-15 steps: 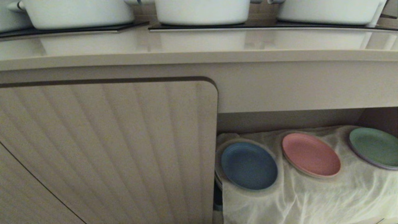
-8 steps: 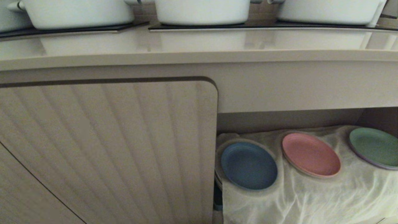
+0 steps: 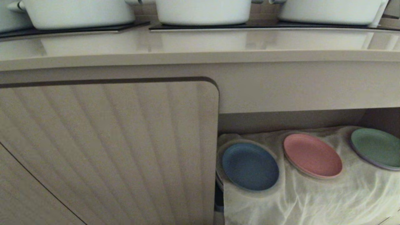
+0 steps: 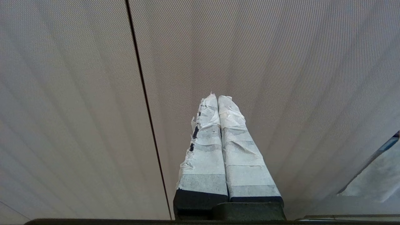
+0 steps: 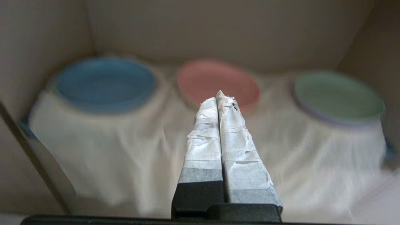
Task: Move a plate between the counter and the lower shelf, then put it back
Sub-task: Pick up the plate in the cupboard
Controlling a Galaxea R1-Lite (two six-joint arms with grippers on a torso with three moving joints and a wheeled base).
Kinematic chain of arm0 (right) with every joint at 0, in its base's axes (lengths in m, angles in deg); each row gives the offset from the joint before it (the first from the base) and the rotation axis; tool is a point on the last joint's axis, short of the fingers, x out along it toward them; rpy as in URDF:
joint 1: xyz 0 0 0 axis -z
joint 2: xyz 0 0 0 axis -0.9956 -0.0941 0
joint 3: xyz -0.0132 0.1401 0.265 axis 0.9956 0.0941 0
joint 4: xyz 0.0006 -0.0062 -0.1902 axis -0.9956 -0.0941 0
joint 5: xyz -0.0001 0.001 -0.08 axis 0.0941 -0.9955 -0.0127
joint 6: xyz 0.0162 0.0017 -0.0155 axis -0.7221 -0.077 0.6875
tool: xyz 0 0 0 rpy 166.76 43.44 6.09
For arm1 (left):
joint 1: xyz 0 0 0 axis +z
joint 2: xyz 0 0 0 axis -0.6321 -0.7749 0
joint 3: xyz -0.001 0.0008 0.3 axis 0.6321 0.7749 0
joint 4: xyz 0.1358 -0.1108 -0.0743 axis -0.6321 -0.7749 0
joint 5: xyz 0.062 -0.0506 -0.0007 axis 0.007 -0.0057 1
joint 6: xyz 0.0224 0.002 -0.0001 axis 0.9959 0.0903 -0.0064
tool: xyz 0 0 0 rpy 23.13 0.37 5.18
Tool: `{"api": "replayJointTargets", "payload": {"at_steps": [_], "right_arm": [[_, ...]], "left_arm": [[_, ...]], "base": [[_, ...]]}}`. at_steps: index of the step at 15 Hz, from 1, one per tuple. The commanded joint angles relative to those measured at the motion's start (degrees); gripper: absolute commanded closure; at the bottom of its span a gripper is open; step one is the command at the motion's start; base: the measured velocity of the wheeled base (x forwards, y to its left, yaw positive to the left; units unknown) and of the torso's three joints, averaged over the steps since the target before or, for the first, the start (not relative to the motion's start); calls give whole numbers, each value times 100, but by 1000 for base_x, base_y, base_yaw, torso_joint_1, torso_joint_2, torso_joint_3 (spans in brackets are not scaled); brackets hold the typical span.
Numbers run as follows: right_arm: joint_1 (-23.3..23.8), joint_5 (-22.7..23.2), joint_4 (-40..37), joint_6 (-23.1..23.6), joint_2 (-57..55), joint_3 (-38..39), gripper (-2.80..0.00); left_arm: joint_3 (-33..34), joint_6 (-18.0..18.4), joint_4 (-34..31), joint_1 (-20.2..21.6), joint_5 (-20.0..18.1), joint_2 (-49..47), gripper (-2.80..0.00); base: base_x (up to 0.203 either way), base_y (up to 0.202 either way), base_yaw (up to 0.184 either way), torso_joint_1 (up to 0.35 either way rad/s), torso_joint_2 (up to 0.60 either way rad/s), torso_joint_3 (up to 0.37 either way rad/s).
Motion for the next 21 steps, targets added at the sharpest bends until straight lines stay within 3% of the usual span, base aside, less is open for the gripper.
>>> {"api": "replayJointTargets", "payload": {"at_steps": [1,6,11,14,17,19,21], "right_arm": [[-4,274,343,-9,-70,-123,0],[62,1294,503,-122,-1159,-768,0],[301,3030,530,-339,-3124,-1431,0],[125,3844,532,-340,-4462,-2005,0],[-623,3731,543,-250,-5795,-2359,0],[-1202,3077,680,-179,-6548,-2408,0],[-1447,2666,913,-153,-6997,-2224,0]], "left_arm": [[0,-4,1,0,4,2,0],[0,-6,1,0,4,2,0],[0,3,1,0,4,2,0],[0,-6,1,0,4,2,0],[0,-6,1,0,4,2,0],[0,-6,1,0,4,2,0],[0,-6,1,0,4,2,0]], "base": [[0,0,0,0,0,0],[0,0,0,0,0,0],[0,0,0,0,0,0],[0,0,0,0,0,0],[0,0,0,0,0,0],[0,0,0,0,0,0],[0,0,0,0,0,0]]}}
